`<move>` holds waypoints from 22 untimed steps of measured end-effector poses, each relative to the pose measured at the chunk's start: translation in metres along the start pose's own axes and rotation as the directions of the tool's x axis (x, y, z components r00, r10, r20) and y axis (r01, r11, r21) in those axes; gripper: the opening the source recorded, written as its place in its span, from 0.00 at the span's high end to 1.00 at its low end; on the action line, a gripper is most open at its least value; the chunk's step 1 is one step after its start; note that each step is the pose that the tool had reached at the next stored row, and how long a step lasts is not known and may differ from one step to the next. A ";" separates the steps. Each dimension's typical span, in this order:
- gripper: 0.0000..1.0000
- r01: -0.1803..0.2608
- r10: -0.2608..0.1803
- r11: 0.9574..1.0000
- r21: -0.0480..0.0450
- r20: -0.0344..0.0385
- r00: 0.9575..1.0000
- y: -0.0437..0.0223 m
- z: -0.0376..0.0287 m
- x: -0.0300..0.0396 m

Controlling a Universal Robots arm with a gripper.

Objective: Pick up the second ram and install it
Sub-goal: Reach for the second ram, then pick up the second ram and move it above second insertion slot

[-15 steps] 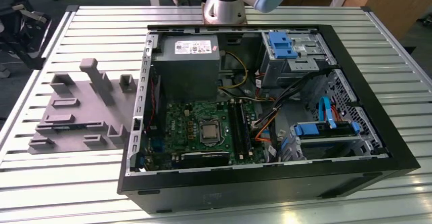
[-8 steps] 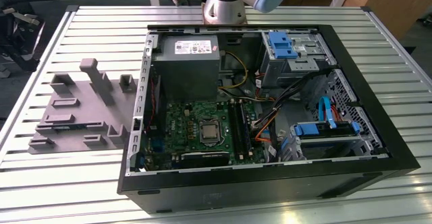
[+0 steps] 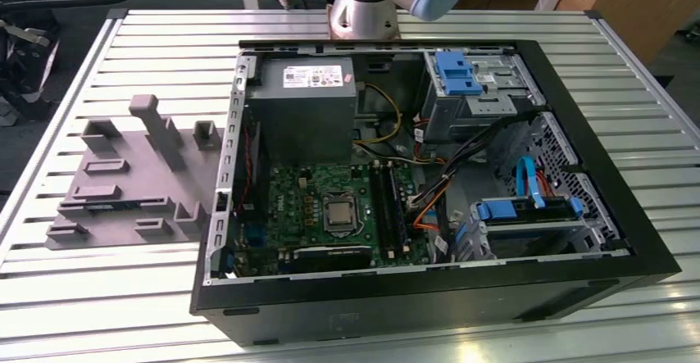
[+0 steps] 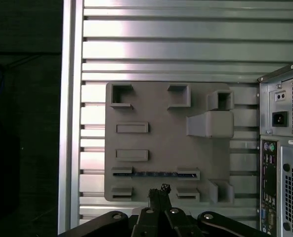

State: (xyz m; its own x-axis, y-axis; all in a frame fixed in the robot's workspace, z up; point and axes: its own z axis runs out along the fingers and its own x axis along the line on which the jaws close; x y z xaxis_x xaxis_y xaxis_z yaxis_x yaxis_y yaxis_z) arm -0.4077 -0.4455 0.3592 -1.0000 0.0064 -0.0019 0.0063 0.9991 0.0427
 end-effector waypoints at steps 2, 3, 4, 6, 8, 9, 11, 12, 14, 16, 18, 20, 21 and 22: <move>0.89 0.001 -0.001 1.000 0.000 0.000 1.000 -0.0016 0.0014 0.0029; 0.89 0.000 0.000 1.000 0.000 0.000 1.000 -0.0022 0.0024 0.0044; 0.89 0.000 0.000 1.000 0.000 0.000 1.000 -0.0027 0.0032 0.0057; 0.89 0.001 -0.001 1.000 0.000 0.000 1.000 -0.0037 0.0049 0.0076; 0.89 0.001 -0.001 1.000 0.000 0.000 1.000 -0.0040 0.0061 0.0085; 0.89 0.000 0.000 1.000 0.000 0.000 1.000 -0.0040 0.0061 0.0086; 0.89 0.001 -0.001 1.000 0.000 -0.001 1.000 -0.0040 0.0062 0.0086; 0.89 0.001 -0.001 1.000 0.000 -0.001 1.000 -0.0040 0.0061 0.0086; 0.89 0.001 -0.001 1.000 0.000 -0.001 1.000 -0.0040 0.0061 0.0086; 0.89 0.001 -0.001 1.000 0.000 -0.001 1.000 -0.0040 0.0061 0.0086; 0.89 0.001 -0.001 1.000 0.000 -0.001 1.000 -0.0040 0.0061 0.0086; 0.89 0.001 -0.001 1.000 0.000 -0.001 1.000 -0.0040 0.0061 0.0086; 0.89 0.001 -0.001 1.000 0.000 -0.001 1.000 -0.0040 0.0062 0.0086; 0.89 0.002 -0.002 1.000 0.000 -0.001 1.000 -0.0040 0.0062 0.0086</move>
State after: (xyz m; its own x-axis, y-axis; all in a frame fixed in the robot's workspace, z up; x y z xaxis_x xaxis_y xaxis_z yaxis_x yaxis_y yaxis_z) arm -0.4164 -0.4492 0.3528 -1.0000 0.0043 -0.0014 0.0043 0.9991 0.0427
